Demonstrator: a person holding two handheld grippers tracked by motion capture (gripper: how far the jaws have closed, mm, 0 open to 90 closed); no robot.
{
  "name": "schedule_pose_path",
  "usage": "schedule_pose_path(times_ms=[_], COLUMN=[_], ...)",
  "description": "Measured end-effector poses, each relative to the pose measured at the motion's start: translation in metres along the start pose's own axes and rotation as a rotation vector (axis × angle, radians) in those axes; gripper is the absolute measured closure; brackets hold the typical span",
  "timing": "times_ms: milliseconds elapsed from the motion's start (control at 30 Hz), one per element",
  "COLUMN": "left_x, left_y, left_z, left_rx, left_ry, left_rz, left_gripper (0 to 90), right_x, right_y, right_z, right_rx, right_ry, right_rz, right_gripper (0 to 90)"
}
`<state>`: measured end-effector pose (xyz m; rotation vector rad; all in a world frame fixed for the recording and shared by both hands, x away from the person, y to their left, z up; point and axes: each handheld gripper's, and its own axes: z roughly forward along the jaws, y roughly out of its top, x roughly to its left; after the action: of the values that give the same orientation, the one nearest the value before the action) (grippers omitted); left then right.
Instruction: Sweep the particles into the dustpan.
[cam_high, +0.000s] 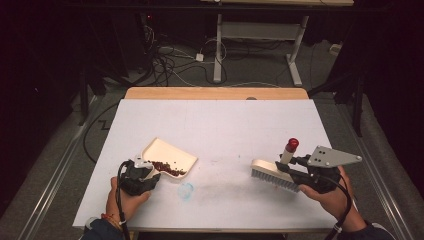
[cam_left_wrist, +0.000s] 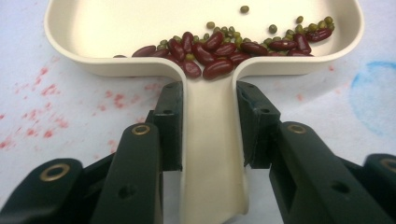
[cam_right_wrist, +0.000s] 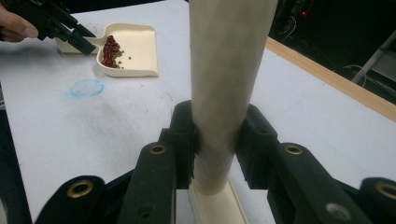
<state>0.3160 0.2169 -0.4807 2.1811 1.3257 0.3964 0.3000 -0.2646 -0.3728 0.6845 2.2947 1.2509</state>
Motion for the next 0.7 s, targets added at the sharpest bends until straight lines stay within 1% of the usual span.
schedule_pose_path(times_ms=[100, 167, 333, 400, 467, 533, 600, 700], left_x=[0.002, 0.005, 0.012, 0.014, 0.017, 0.019, 0.021, 0.021], left_y=[-0.002, -0.004, -0.01, -0.013, -0.015, -0.016, -0.016, -0.012], left_z=[-0.001, -0.002, -0.005, -0.007, -0.008, -0.009, -0.006, -0.002], left_rx=[-0.002, -0.003, -0.008, -0.009, -0.01, -0.012, -0.007, -0.009], left_ry=[0.013, 0.022, 0.033, 0.048, 0.061, 0.073, 0.081, 0.098], left_rz=[-0.016, -0.035, -0.076, -0.094, -0.117, -0.149, -0.17, -0.181], left_gripper=[63.8, 63.8, 63.8, 63.8, 63.8, 63.8, 63.7, 63.7], right_x=[-0.003, -0.005, -0.006, -0.005, -0.005, -0.004, -0.004, -0.003], right_y=[-0.003, -0.005, -0.007, -0.006, -0.006, -0.006, -0.007, -0.008], right_z=[-0.005, -0.008, -0.013, -0.014, -0.015, -0.016, -0.016, -0.017], right_rx=[0.006, 0.015, 0.027, 0.033, 0.035, 0.041, 0.047, 0.048], right_ry=[0.004, 0.003, 0.009, 0.014, 0.018, 0.023, 0.038, 0.063], right_rz=[0.009, 0.015, 0.015, 0.014, 0.012, 0.007, 0.003, 0.008], right_gripper=[70.4, 70.4, 70.3, 70.3, 70.4, 70.4, 70.4, 70.3])
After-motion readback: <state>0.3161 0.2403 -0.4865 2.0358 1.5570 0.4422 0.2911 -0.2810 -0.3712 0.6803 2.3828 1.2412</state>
